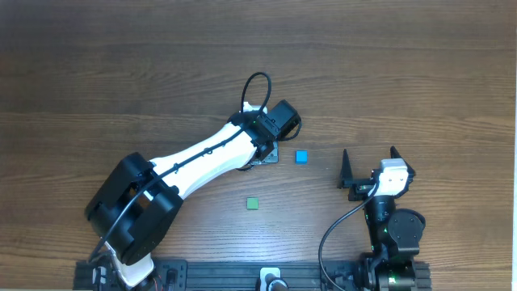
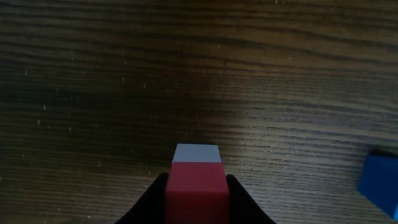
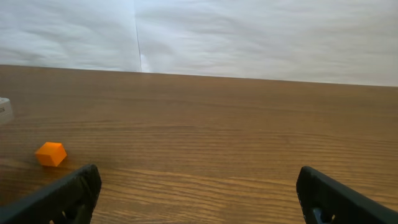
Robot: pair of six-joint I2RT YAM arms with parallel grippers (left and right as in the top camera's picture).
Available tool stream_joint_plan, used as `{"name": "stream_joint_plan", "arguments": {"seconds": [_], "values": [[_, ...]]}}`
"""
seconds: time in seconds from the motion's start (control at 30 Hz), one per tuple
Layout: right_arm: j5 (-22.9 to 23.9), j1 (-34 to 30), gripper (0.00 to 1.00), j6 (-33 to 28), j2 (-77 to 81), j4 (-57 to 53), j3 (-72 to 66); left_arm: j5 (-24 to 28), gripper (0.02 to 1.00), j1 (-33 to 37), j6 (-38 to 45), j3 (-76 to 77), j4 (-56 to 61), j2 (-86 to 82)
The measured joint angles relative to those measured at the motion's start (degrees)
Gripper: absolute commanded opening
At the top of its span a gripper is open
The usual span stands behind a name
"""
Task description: Stack Cubes
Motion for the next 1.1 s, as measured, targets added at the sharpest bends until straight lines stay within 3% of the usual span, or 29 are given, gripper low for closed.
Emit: {"name": "stream_joint_plan", "arguments": {"seconds": [0.17,0.37,0.83,1.1], "values": [[0.0,0.0,0.991,0.02,0.0,0.0,0.0,-0.07,0.169,0.0,-0.02,0.02,0.02,0.0],[0.0,0.0,0.991,0.02,0.0,0.0,0.0,-0.22,0.36,0.0,-0.28,0.02,0.0,0.02],[-0.02,0.0,0.993,0.04,0.0,0.0,0.0,-0.63,0.636,-0.04,-0.87,0.04,0.0,0.02],[-0.02,0.0,0.993,0.04,0.0,0.0,0.0,-2.89,0.68,1.81,1.01,7.17,-0.9,0.26]]}}
